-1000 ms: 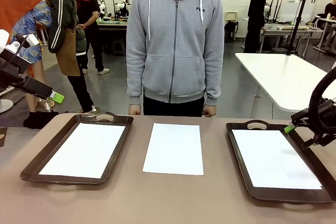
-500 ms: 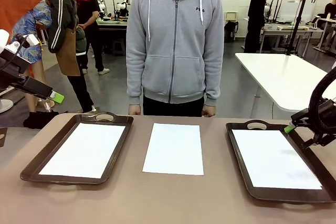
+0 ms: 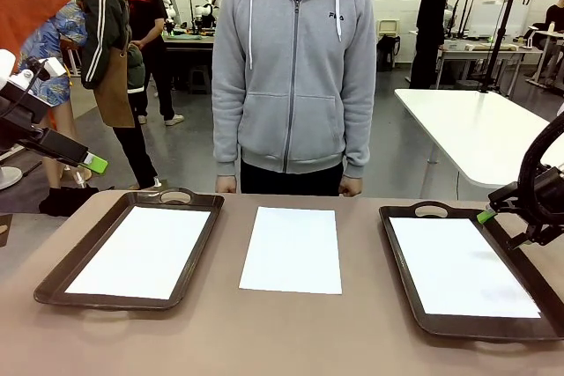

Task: Sort the A4 documents.
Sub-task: Receive the A4 Paper.

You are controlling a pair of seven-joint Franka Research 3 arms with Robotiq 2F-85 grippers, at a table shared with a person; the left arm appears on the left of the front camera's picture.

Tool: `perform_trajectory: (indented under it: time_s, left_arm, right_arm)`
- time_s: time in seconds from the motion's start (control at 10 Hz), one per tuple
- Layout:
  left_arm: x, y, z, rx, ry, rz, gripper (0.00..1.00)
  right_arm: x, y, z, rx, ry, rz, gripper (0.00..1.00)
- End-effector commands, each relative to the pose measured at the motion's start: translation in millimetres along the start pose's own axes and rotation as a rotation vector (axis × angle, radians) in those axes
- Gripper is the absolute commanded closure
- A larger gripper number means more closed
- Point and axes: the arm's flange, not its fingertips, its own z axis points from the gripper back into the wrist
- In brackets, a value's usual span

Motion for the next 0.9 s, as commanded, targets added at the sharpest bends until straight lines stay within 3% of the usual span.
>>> perform_trajectory:
  time_s: [0.0, 0.3, 0.4, 0.8]
  left_arm:
    - [-1.4, 0.1, -1.5, 0.007, -0.004, 0.000, 0.00]
    - [-1.4, 0.1, -1.5, 0.007, -0.004, 0.000, 0.00]
    - [-1.4, 0.1, -1.5, 0.007, -0.004, 0.000, 0.00]
    - [-1.4, 0.1, -1.5, 0.007, -0.004, 0.000, 0.00]
  right_arm:
    - [-51.3, -0.1, 20.5, -0.001, -0.065, 0.158, 0.00]
    - [-136.7, 15.0, 98.1, 0.015, -0.307, 0.456, 0.00]
    - [-155.7, 20.6, 115.2, 0.024, -0.328, 0.529, 0.00]
    - [-201.0, 65.2, 158.1, 0.177, -0.100, 0.804, 0.00]
